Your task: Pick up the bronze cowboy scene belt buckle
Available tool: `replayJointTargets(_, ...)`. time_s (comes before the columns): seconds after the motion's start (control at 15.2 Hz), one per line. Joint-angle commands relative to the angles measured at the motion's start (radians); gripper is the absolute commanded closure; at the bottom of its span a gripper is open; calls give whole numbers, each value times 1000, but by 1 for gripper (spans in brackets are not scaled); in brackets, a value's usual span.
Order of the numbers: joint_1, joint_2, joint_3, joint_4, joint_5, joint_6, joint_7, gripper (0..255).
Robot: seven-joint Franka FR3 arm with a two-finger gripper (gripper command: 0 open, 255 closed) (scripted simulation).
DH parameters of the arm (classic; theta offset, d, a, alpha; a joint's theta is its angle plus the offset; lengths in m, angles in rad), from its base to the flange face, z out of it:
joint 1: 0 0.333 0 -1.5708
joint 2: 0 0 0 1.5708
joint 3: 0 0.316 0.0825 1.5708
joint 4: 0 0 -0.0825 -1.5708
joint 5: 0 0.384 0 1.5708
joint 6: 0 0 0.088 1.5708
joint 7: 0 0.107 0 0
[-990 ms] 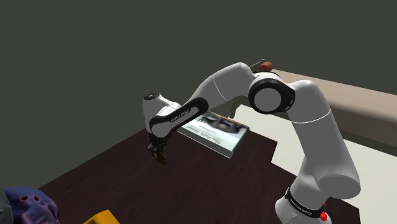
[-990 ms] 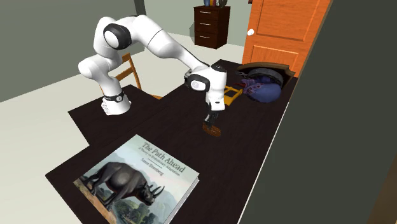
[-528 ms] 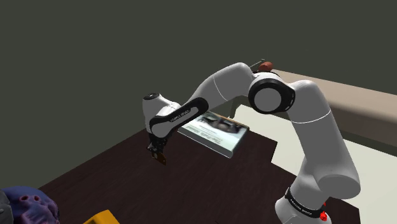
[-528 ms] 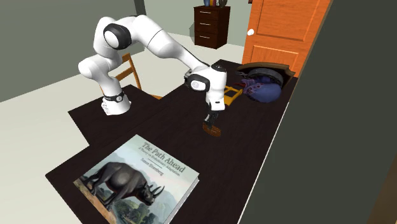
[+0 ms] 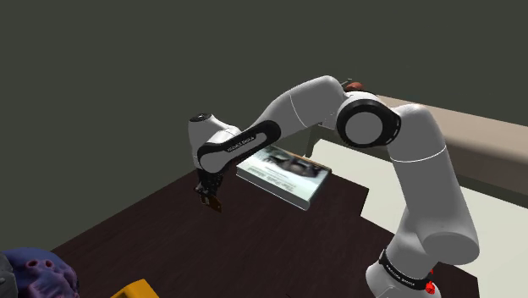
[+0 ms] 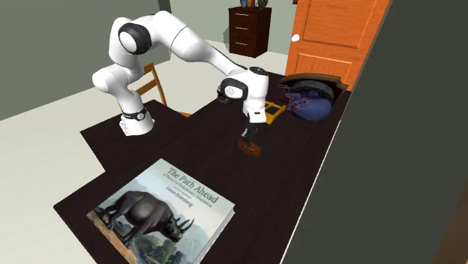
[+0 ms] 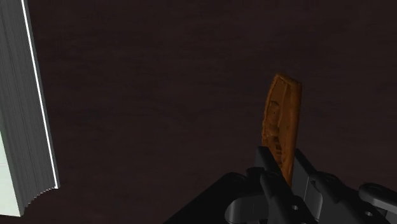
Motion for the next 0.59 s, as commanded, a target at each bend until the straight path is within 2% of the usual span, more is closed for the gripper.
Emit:
replayJointTargets(0.0, 0, -17, 2, 1, 3, -19, -1, 255)
replayJointTargets(0.53, -2, -58, 6, 21, 10, -80, -9, 255)
